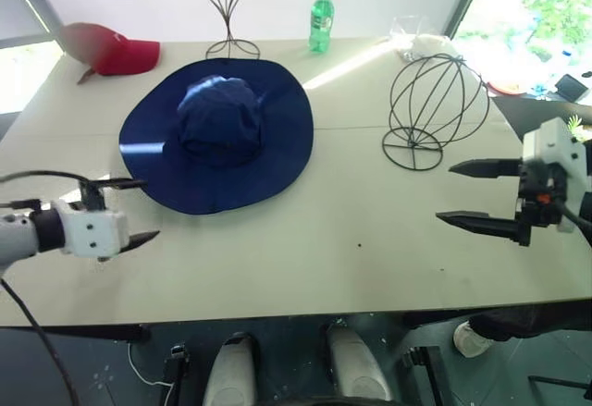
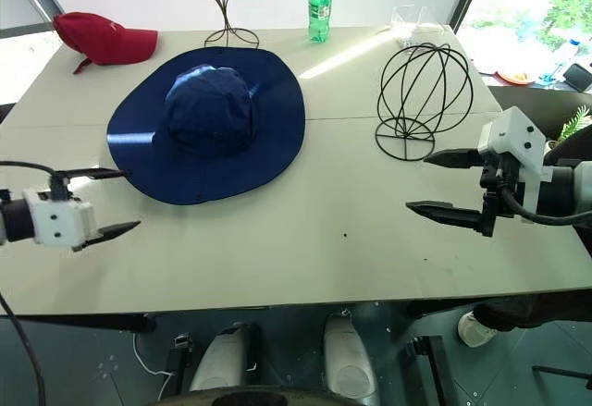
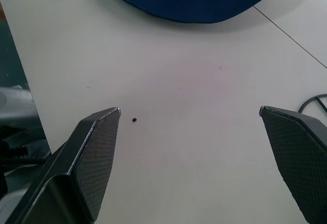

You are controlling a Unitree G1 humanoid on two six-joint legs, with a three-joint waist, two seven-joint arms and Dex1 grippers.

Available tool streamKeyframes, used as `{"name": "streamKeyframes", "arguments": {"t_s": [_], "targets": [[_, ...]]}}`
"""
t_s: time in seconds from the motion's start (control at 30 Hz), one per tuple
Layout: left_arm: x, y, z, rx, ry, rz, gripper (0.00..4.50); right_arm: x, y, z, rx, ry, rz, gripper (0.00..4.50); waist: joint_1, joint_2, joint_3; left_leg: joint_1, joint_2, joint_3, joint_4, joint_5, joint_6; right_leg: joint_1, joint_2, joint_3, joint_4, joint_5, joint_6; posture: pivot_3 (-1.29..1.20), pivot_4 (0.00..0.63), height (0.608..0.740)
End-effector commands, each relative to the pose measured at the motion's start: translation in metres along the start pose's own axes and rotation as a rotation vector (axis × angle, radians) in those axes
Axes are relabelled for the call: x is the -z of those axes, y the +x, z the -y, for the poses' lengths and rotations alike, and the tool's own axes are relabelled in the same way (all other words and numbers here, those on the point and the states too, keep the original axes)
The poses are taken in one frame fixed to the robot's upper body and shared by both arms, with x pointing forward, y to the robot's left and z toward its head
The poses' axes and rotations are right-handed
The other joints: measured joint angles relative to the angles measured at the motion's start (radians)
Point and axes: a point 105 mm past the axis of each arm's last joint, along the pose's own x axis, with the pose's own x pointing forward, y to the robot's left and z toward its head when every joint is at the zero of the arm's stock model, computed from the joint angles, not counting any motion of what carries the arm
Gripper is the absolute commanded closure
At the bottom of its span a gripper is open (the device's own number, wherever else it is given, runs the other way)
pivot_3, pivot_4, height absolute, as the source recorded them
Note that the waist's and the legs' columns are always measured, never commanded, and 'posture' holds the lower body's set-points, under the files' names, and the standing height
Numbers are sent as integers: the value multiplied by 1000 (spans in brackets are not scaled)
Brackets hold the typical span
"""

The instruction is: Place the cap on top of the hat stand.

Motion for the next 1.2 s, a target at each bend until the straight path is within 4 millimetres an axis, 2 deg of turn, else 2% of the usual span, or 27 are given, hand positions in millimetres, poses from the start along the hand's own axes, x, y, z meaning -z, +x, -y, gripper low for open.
{"name": "streamKeyframes", "arguments": {"t_s": [0.03, 0.17, 0.33, 0.47, 0.67, 0.9, 0.97, 1.03, 1.2], "targets": [[3, 15, -4, -48, 123, -1, 11, -11, -7, -7, 11, -32, 30, 0, 7, 0, 0, 0, 0, 0, 0, 0, 0, 0, 0, 0, 0, 0, 0, 0, 150, 739], [6, 40, 3, -55, 247, 4, 11, -11, -9, -14, 17, -20, 36, 0, 19, -1, 0, 0, 0, 0, 1, 0, 0, 1, 0, 0, 1, 0, 1, 0, 150, 739], [12, 69, 0, -133, 300, -25, 11, -12, -13, -20, 35, -15, 35, 0, 22, -1, -1, 1, 0, 0, 2, 0, 0, 2, 1, 0, 2, 1, 2, 0, 150, 739], [17, 84, -4, -174, 322, -53, 11, -13, -15, -22, 50, -16, 36, 0, 28, -1, -2, 2, 0, 0, 3, 0, 0, 2, 1, 0, 2, 2, 4, 0, 150, 739], [22, 117, -22, -239, 360, -93, 11, -16, -14, -23, 79, -20, 52, 0, 53, -1, -3, 2, 0, 0, 6, 0, 0, 5, 1, 0, 2, 2, 4, 0, 150, 739], [16, 146, -42, -301, 358, -91, 11, -20, -11, -23, 99, -30, 67, 0, 68, -2, -3, 1, 0, 0, 11, 0, 0, 7, 1, 0, 2, 3, 5, 0, 150, 739], [11, 149, -46, -307, 340, -67, 530, -21, -11, -23, 106, -33, 66, 0, 71, -2, -3, 1, 0, 0, 12, 0, 0, 7, 1, 0, 2, 3, 5, 0, 150, 739], [9, 150, -48, -309, 328, -57, 1296, -21, -12, -23, 117, -36, 65, 0, 71, -2, -3, 0, 0, 0, 12, 0, 0, 7, 1, 0, 2, 3, 5, 0, 150, 739], [6, 151, -57, -325, 243, -32, 3924, -23, -18, -17, 180, -19, 79, 0, 74, -2, -3, -1, 0, 0, 13, 0, 0, 6, 1, 0, 2, 3, 5, 0, 150, 739]]}}
